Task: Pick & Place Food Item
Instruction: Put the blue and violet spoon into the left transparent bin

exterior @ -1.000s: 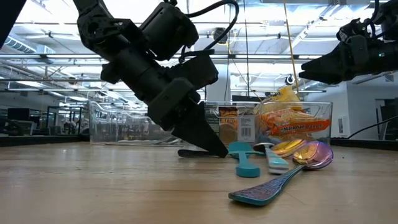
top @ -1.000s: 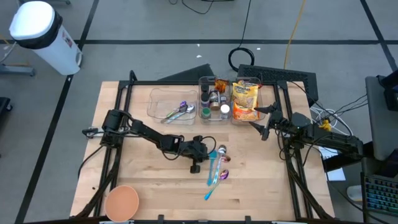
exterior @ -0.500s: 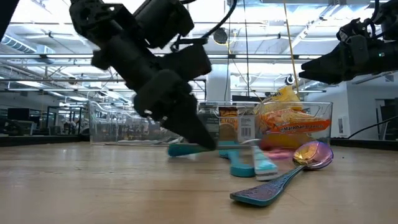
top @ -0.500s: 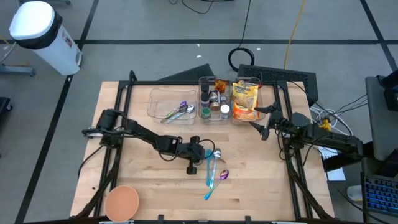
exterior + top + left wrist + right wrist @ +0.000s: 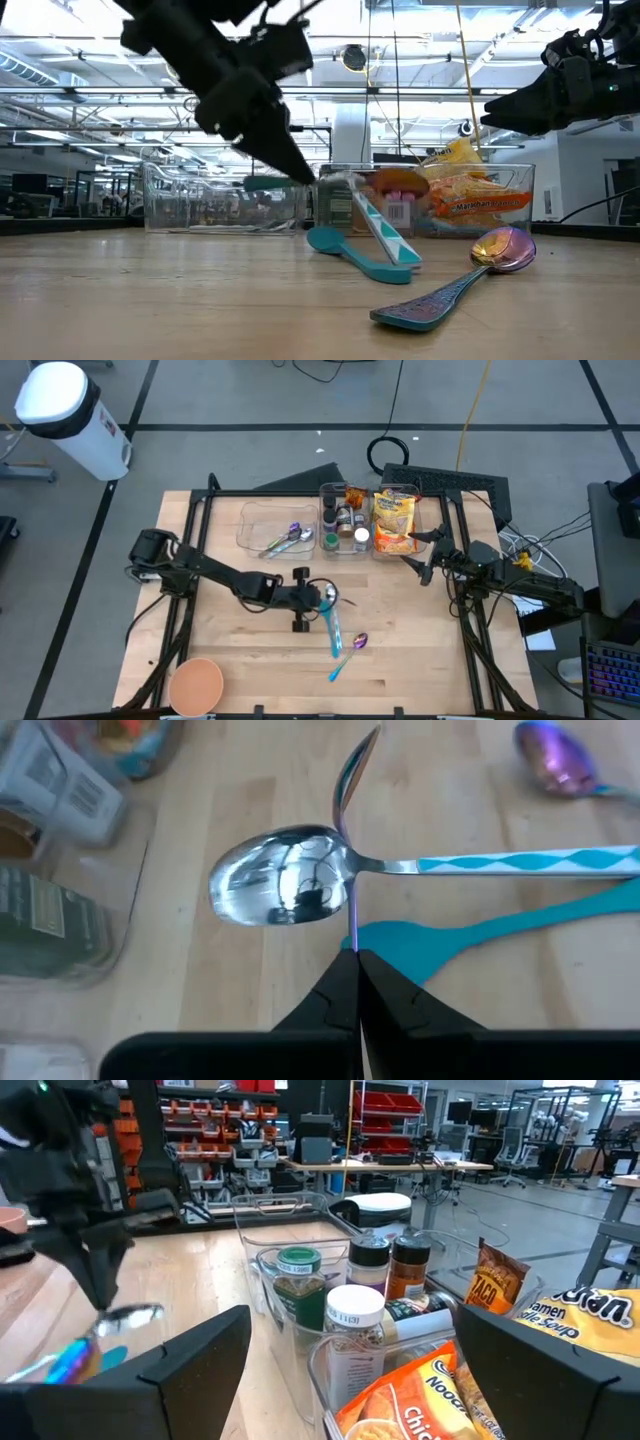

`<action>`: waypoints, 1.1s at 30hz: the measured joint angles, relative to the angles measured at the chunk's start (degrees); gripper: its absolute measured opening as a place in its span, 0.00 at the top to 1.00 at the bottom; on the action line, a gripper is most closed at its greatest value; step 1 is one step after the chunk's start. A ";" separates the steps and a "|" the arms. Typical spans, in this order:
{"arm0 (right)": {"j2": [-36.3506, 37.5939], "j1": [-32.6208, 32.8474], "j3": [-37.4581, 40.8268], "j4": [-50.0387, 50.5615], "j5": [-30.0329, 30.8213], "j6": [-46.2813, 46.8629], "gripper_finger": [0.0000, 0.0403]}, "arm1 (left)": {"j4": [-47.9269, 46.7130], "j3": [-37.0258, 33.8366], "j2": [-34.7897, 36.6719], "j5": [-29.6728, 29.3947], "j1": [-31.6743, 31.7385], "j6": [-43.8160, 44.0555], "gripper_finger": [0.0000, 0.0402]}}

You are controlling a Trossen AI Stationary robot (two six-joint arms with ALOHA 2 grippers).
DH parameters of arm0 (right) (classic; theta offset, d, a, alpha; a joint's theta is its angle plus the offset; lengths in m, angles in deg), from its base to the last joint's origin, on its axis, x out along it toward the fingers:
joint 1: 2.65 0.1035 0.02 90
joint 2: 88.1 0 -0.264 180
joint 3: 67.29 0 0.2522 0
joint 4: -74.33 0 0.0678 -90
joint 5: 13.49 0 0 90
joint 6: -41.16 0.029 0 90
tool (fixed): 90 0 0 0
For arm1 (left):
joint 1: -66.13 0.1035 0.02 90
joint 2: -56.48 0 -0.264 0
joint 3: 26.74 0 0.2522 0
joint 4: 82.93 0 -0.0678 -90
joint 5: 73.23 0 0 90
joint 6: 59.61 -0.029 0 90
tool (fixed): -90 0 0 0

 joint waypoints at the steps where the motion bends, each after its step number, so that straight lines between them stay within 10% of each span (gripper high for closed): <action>1: 0.00 0.00 0.01 0.00 0.01 0.00 0.14 | -0.39 0.01 0.76 0.04 -0.18 0.02 1.00; 33: 0.00 0.00 0.01 0.02 0.00 0.00 0.14 | -5.52 0.12 3.97 -15.98 -2.84 -1.82 1.00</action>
